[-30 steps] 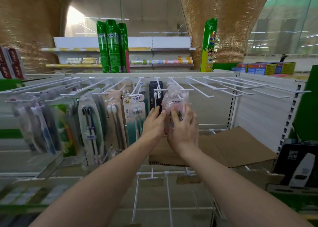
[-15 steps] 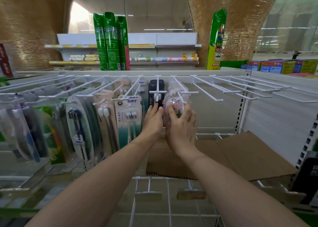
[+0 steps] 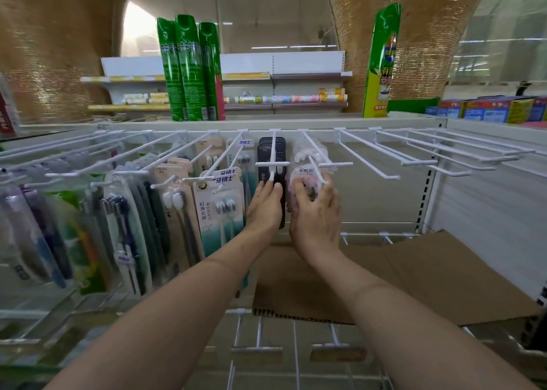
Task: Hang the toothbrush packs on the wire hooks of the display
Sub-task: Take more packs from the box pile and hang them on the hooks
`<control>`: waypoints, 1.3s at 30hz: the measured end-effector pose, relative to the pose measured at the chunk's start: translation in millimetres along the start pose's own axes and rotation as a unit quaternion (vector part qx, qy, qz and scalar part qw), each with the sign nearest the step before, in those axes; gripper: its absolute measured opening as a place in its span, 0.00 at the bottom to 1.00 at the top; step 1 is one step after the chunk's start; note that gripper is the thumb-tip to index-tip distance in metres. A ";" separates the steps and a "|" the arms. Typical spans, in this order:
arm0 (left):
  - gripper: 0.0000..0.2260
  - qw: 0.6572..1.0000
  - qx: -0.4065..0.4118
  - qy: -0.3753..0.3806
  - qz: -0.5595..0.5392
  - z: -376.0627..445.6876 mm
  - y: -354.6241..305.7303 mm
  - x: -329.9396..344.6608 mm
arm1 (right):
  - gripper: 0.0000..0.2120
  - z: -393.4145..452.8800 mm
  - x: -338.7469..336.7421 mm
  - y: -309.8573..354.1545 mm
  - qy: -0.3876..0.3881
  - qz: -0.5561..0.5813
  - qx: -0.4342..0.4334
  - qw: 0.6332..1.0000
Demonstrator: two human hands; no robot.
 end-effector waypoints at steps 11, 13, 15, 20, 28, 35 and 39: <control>0.23 0.999 -0.012 0.026 0.017 -5.4 -1.6 4.4 | 0.31 -5.5 -8.4 2.4 0.034 0.011 -0.007 0.999; 0.23 0.999 -0.010 0.030 0.016 -10.6 -6.1 4.0 | 0.30 -8.4 -11.9 3.0 0.046 0.001 -0.005 0.999; 0.23 0.999 -0.010 0.035 0.023 -14.9 -7.4 2.0 | 0.29 -12.5 -15.5 3.6 0.051 -0.002 -0.005 0.999; 0.23 0.999 -0.018 0.037 -0.007 -27.0 -6.8 -3.3 | 0.26 -24.9 -27.3 4.6 0.045 -0.009 -0.003 0.999; 0.16 0.990 -0.052 0.023 -0.129 -60.4 2.1 -7.8 | 0.17 -40.1 -44.5 31.3 0.002 0.047 -0.067 0.997; 0.14 0.992 -0.067 -0.012 -0.106 -88.8 -2.9 -36.4 | 0.18 -52.2 -41.5 40.0 0.092 0.069 -0.042 0.992; 0.16 0.993 -0.044 -0.046 -0.095 -103.5 -3.8 -56.4 | 0.16 -53.3 -44.1 48.9 0.115 0.082 -0.035 0.989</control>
Point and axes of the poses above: each hand's wrist, its own z-axis towards the middle knuckle, its own x-axis out of the palm, y = z × x, the point moved 5 cm from there along z, towards the middle knuckle
